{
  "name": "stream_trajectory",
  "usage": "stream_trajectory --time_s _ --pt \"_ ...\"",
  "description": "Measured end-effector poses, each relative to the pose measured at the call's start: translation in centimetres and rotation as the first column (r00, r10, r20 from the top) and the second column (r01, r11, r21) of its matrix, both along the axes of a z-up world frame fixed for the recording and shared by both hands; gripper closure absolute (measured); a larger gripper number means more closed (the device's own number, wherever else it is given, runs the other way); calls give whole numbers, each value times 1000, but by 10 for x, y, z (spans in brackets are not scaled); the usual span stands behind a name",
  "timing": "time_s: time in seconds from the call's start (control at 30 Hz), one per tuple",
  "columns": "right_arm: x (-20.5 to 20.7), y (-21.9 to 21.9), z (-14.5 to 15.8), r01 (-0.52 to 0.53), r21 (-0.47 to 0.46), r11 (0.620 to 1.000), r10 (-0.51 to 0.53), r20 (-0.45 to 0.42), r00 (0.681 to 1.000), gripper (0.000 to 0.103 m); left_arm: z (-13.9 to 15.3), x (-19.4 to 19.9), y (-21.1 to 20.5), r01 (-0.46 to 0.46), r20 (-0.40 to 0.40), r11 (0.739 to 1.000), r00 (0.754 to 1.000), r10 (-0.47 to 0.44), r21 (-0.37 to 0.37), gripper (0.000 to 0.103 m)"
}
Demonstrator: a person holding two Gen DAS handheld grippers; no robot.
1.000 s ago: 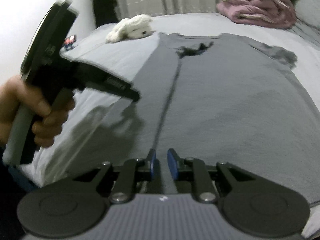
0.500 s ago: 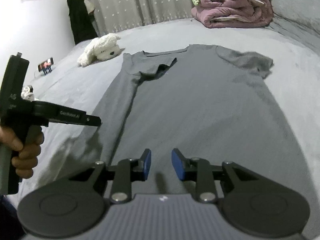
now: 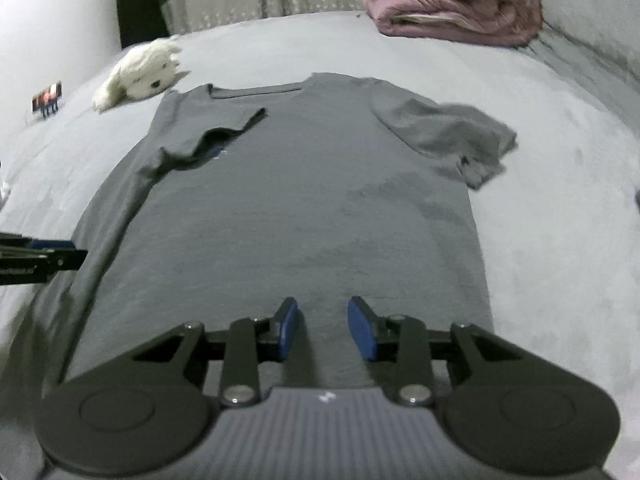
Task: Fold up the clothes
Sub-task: 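Lift the open right gripper away from the shirt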
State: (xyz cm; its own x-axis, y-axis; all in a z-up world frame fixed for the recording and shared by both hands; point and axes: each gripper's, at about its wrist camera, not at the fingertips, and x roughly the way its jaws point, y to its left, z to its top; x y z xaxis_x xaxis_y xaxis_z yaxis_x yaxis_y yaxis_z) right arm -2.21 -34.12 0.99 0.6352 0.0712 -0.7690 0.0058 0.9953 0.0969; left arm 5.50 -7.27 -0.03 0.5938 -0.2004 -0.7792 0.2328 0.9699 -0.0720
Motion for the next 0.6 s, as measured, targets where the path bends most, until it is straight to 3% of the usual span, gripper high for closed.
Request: stream_trajectory --time_s 0.2,0.47,0.6 --pt "6 -15 -2 10 12 1000 -10 11 1000 64 -3 11 -4 -12 25 1000 1000 12 0 70" --pt "13 -40 -2 28 48 998 -28 11 1000 65 -2 17 4 -45 32 997 998 47 -60 70" --pt "15 -58 0 74 76 994 -74 2 997 65 -2 15 -1 -20 58 998 998 23 -57 70"
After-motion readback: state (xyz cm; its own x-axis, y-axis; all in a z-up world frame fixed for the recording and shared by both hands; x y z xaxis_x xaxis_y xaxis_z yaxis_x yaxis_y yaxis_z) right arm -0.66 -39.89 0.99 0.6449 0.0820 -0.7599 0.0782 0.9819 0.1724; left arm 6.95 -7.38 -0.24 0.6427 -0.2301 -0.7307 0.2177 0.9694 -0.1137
